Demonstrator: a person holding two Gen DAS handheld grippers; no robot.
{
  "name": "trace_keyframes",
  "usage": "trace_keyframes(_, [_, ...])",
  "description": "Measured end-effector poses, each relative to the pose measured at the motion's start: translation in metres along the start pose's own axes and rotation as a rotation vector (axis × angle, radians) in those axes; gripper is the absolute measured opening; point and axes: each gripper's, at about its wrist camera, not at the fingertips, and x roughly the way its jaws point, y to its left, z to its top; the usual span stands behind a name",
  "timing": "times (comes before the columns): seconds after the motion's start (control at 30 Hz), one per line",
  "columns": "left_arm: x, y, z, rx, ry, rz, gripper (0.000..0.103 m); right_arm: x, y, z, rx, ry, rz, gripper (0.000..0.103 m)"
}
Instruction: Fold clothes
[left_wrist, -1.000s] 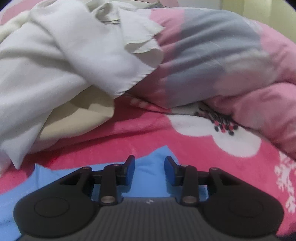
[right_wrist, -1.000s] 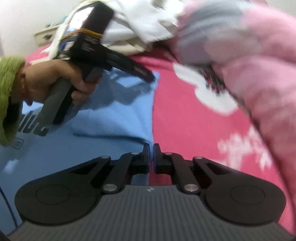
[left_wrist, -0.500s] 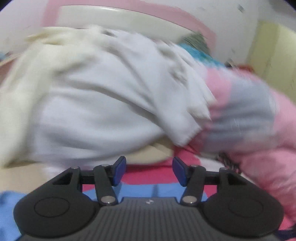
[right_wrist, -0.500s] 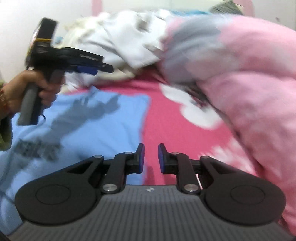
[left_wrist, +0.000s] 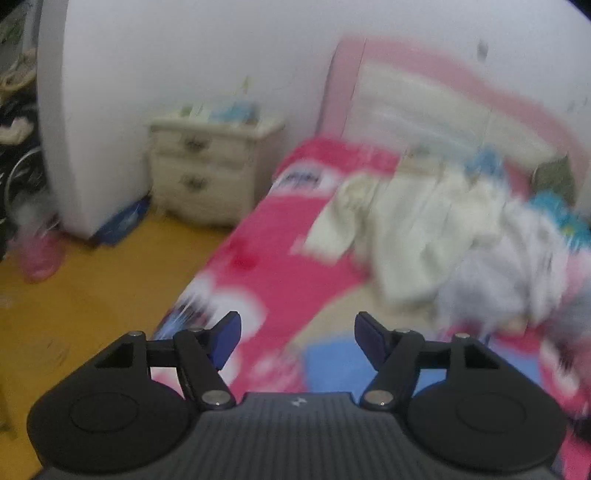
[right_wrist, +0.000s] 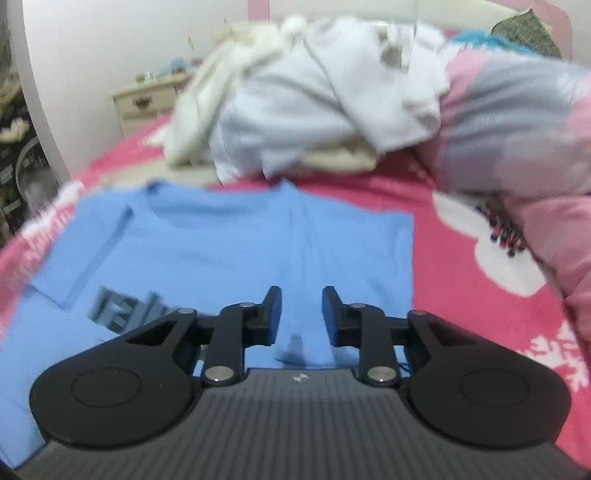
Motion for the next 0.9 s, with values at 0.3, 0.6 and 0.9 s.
trace_keyframes(0.3, [0.027, 0.025, -0.157, -0.068, 0.358, -0.145, 0.054, 0.033, 0.097, 0.03, 0.22, 0.141, 0.412, 0.046])
trace_keyframes(0.6, [0.024, -0.007, -0.22, 0.088, 0.308, -0.167, 0.039, 0.13, 0.258, 0.039, 0.088, 0.289, 0.46, 0.056])
trace_keyframes(0.9, [0.035, -0.024, -0.232, 0.133, 0.268, -0.195, 0.009, 0.169, 0.324, 0.018, -0.221, 0.318, 0.268, 0.06])
